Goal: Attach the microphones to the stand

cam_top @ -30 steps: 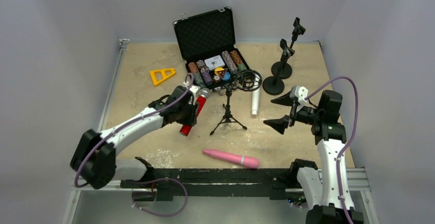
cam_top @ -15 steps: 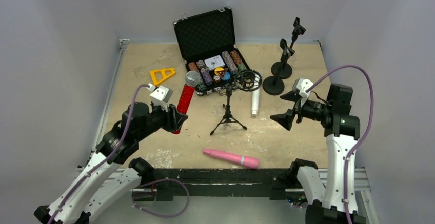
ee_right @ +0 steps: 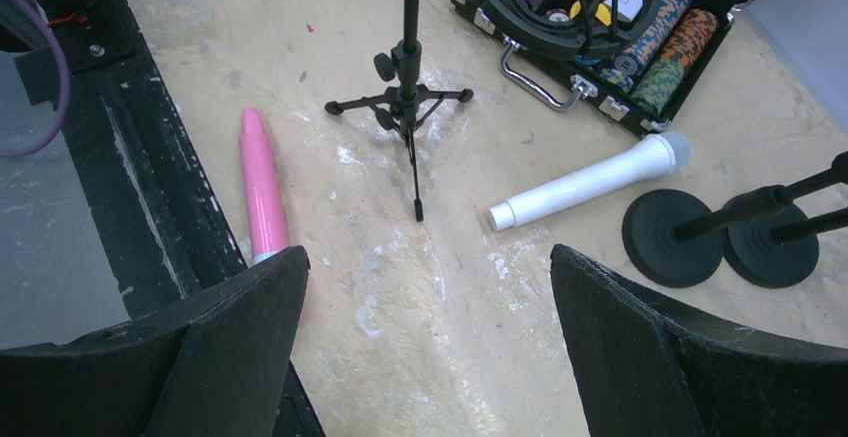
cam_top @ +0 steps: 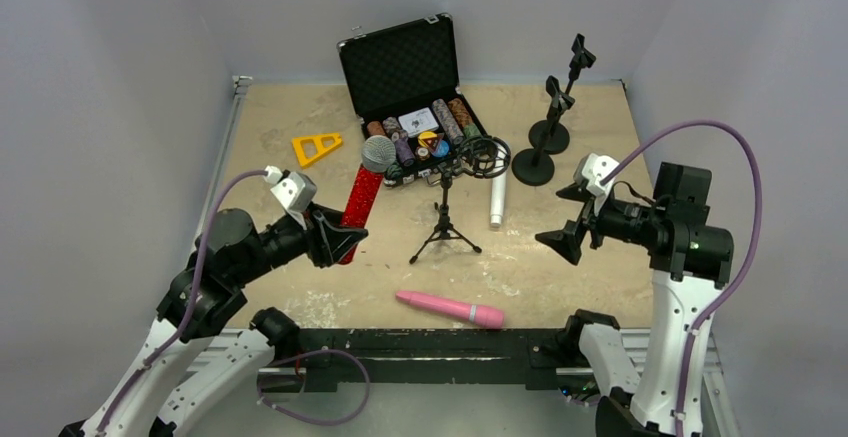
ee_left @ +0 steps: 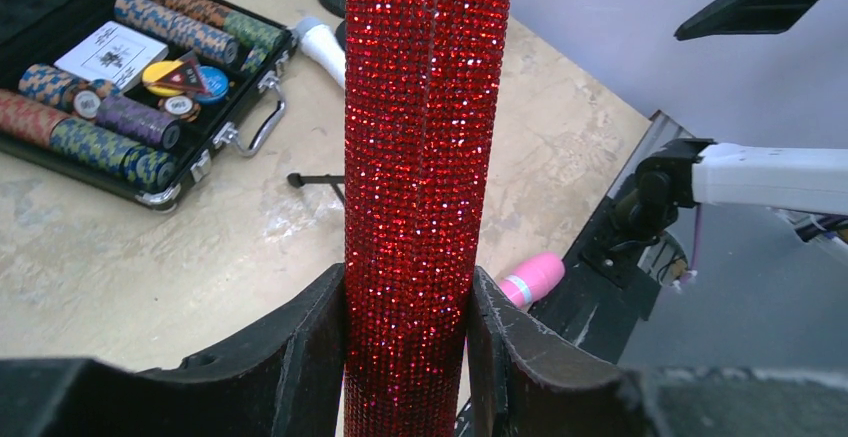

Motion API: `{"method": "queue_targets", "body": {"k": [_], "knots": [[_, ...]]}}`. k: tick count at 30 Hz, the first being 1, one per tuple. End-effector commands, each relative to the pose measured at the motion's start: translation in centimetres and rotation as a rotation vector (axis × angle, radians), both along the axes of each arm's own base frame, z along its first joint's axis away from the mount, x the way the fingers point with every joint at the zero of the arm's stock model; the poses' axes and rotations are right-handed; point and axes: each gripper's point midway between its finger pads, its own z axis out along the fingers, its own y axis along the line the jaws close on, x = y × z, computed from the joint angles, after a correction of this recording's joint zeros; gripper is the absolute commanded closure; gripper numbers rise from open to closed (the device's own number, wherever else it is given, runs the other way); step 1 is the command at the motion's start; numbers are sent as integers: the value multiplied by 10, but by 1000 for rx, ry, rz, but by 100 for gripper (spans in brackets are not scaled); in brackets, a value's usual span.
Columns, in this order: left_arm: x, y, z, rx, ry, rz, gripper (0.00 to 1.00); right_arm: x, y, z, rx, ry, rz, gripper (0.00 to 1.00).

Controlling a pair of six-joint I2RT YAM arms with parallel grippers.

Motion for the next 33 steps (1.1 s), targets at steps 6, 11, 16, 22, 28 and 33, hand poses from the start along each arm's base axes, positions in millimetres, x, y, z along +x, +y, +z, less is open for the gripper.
{"method": "queue_targets", "body": {"k": [6,11,16,22,28,33], "knots": [[-9,-30,78,-150,-99,-167,100,-21,17,42,41,-36,126,7],[-1,-47,94,-146,-109,-216,100,-31,33,63,60,-44,214,8],[4,-61,119,-174,-149,-258,100,-34,48,85,112,-47,284,8],[11,-80,135,-207,-167,-300,100,-33,54,112,151,-96,326,8],[21,-101,150,-250,-186,-319,100,-29,62,141,239,-99,371,8],[33,-123,160,-268,-193,-333,100,-26,67,167,313,-102,390,8]]}}
